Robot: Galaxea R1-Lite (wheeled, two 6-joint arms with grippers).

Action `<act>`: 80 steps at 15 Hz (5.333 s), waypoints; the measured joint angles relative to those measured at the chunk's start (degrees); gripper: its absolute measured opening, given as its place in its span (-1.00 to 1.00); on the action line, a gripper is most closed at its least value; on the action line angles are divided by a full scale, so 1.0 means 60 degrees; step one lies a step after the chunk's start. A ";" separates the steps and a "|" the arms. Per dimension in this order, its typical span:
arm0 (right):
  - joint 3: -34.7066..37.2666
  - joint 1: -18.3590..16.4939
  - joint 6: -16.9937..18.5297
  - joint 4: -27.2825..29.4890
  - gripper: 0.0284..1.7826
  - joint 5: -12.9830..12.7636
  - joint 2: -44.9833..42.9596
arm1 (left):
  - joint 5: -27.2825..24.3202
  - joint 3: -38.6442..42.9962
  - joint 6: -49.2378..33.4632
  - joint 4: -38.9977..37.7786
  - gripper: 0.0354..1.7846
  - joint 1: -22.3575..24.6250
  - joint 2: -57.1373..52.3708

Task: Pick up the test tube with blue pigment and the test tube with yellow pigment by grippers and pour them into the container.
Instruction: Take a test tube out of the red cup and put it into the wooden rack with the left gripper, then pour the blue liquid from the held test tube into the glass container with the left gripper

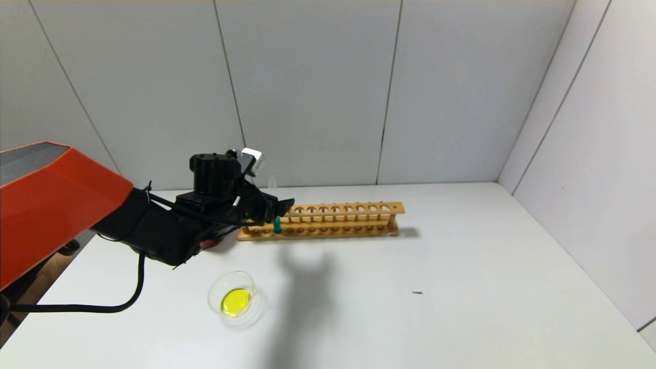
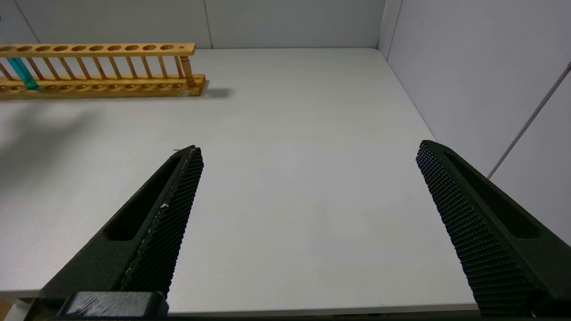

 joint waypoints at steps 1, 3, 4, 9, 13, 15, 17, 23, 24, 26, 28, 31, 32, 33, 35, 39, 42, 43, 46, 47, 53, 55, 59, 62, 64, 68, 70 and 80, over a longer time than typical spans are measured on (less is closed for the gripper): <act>0.0000 0.0000 0.0000 0.0000 0.96 -0.0004 0.0000 | 0.0000 -0.0134 -0.0014 0.0010 0.96 0.0000 0.0185; 0.0000 0.0000 0.0004 0.0000 0.96 0.0000 0.0000 | 0.0008 -0.0295 -0.0014 0.0018 0.96 -0.0004 0.0447; 0.0000 0.0000 0.0000 0.0000 0.96 0.0000 0.0000 | 0.0073 -0.0376 -0.0018 0.0014 0.96 -0.0004 0.0549; 0.0000 0.0000 0.0004 0.0000 0.96 0.0000 0.0000 | 0.0321 -0.0918 -0.0012 0.0004 0.60 -0.0004 0.1057; 0.0000 0.0000 0.0000 0.0000 0.96 0.0000 0.0000 | 0.0335 -0.1093 -0.0026 -0.0014 -0.20 -0.0057 0.1213; 0.0000 0.0000 0.0000 0.0000 0.96 -0.0004 0.0000 | 0.0339 -0.1097 -0.0033 -0.0014 -0.55 -0.0065 0.1205; 0.0000 0.0000 0.0000 0.0000 0.96 0.0000 0.0000 | 0.0354 -0.1097 -0.0030 -0.0004 -0.68 -0.0083 0.1122; 0.0000 0.0000 0.0000 0.0000 0.96 0.0000 0.0000 | 0.0400 -0.1107 0.0024 0.0244 -0.68 -0.0203 0.0396; 0.0000 0.0000 0.0004 0.0000 0.96 0.0000 0.0000 | 0.0398 -0.1154 0.0043 0.0396 -0.68 -0.0207 0.0199; 0.0000 0.0000 0.0000 0.0000 0.96 -0.0004 0.0000 | 0.0368 -0.1254 0.0116 0.0801 -0.68 -0.0226 -0.0321; 0.0000 0.0000 0.0004 0.0000 0.96 -0.0004 0.0000 | 0.0278 -0.1313 0.0477 0.1428 -0.68 -0.0258 -0.1038; 0.0000 0.0000 0.0000 0.0000 0.96 0.0000 0.0000 | 0.0244 -0.1245 0.1461 0.1745 -0.68 -0.0360 -0.2040; 0.0000 0.0000 0.0004 0.0000 0.96 -0.0004 0.0000 | 0.0260 -0.1067 0.1741 0.1751 -0.68 -0.0447 -0.2351; 0.0000 0.0000 0.0000 0.0000 0.96 0.0000 0.0000 | 0.0274 -0.0766 0.2146 0.1751 -0.68 -0.0498 -0.2631; 0.0000 0.0000 0.0004 0.0000 0.96 -0.0004 0.0000 | 0.0289 0.0065 0.3519 0.1723 -0.68 -0.0520 -0.3165; 0.0000 0.0000 0.0004 0.0000 0.96 0.0000 0.0000 | 0.0289 0.2135 0.6680 0.1694 -0.68 -0.0240 -0.4027; 0.0000 0.0000 0.0004 0.0000 0.96 0.0000 0.0000 | 0.0156 0.2958 0.8936 0.1686 -0.68 0.0207 -0.4289; 0.0000 0.0000 0.0000 0.0000 0.96 -0.0004 0.0000 | 0.0045 0.3119 0.9598 0.1694 -0.68 0.0284 -0.4344; 0.0000 0.0000 0.0000 0.0000 0.96 0.0000 0.0000 | -0.0043 0.3891 1.1457 0.1711 -0.68 0.0423 -0.4395; 0.0000 0.0000 0.0004 0.0000 0.96 0.0000 0.0000 | -0.0047 0.4189 1.2042 0.1729 -0.68 0.0496 -0.4383; 0.0000 0.0000 0.0004 0.0000 0.96 -0.0004 0.0000 | -0.0014 0.5264 1.3981 0.1733 -0.68 0.1217 -0.4120; 0.0000 0.0000 0.0004 0.0000 0.96 0.0000 0.0000 | 0.0008 0.5279 1.4523 0.1719 -0.68 0.1455 -0.3976; 0.0000 0.0000 0.0000 0.0000 0.96 0.0000 0.0000 | 0.0278 0.5008 1.5427 0.1719 -0.68 0.1556 -0.3560; 0.0000 0.0000 0.0004 0.0000 0.96 0.0000 0.0000 | 0.0368 0.4549 1.6246 0.1727 -0.68 0.1562 -0.3192; 0.0000 0.0000 0.0004 0.0000 0.96 0.0000 0.0000 | 0.0610 0.4419 1.6498 0.1723 -0.68 0.1571 -0.3021; 0.0000 0.0000 0.0000 0.0000 0.96 -0.0004 0.0000 | 0.0920 0.4383 1.7205 0.1727 -0.68 0.1562 -0.2930; 0.0000 0.0000 0.0000 0.0000 0.96 0.0000 0.0000 | 0.1237 0.4368 1.7559 0.1694 -0.68 0.1552 -0.2926; 0.0000 0.0000 0.0000 0.0000 0.96 0.0000 0.0000 | 0.2759 0.4352 1.7756 0.1672 -0.68 0.0807 -0.2828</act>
